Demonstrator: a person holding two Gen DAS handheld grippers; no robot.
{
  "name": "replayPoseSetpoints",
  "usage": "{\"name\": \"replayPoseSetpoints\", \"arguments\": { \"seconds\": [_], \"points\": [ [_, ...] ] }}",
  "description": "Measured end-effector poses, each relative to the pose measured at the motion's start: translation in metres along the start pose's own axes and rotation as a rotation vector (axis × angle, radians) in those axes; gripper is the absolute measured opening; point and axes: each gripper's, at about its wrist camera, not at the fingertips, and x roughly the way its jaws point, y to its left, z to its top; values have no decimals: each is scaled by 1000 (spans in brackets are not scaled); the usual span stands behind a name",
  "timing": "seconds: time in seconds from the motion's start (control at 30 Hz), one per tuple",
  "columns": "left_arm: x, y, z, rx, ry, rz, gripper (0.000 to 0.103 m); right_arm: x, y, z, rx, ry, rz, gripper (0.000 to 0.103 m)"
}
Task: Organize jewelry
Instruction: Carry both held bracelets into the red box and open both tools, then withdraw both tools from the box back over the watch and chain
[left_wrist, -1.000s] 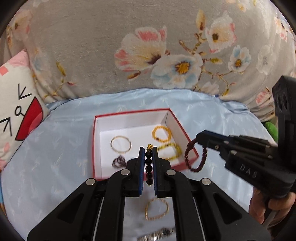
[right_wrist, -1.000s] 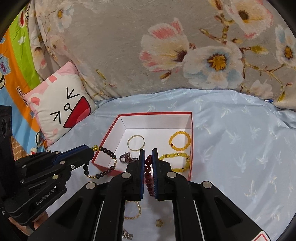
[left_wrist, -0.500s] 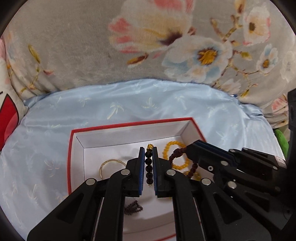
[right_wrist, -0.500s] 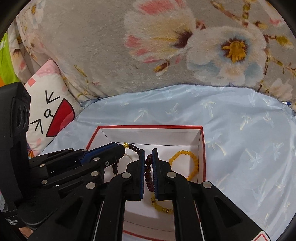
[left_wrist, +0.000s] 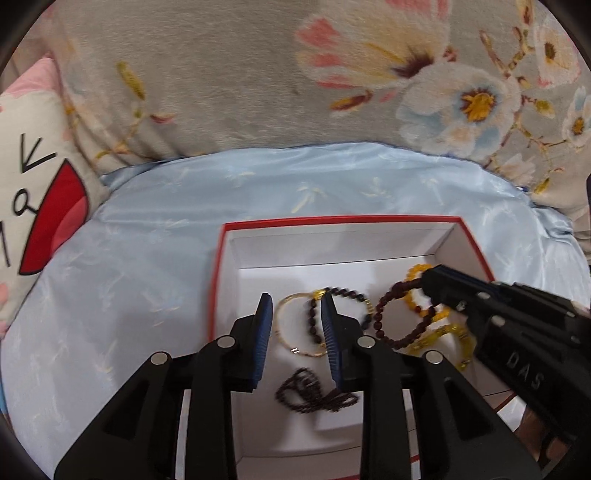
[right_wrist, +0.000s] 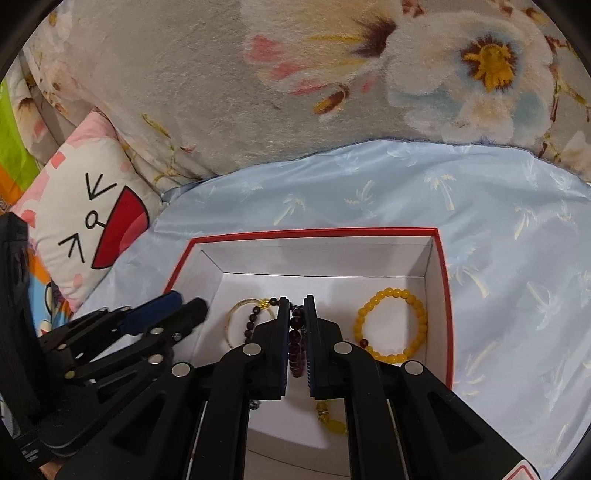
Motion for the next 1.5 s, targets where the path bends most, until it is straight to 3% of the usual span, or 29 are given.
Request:
{"name": "replayPoseSetpoints", "arguments": {
  "seconds": [0.2,0.47,0.53,0.97,1.5],
  "points": [
    [-8,10,-9,-23,-12,23,27,1,-11,-6,6,1,-51,13],
    [-26,9,-23,-15,-33,21,27,-36,-9,-21,-12,-54,-57,20],
    [-32,9,-30,-9,-38,22,33,-48,-6,-32,-23,-66,-62,24],
    [-88,0,-89,4,-72,19,33,-106,5,-115,-51,-68,-96,25],
    [-102,-7,-157,-21,14,-3,33,-122,8,-187,-26,14,-91,25]
  ]
}}
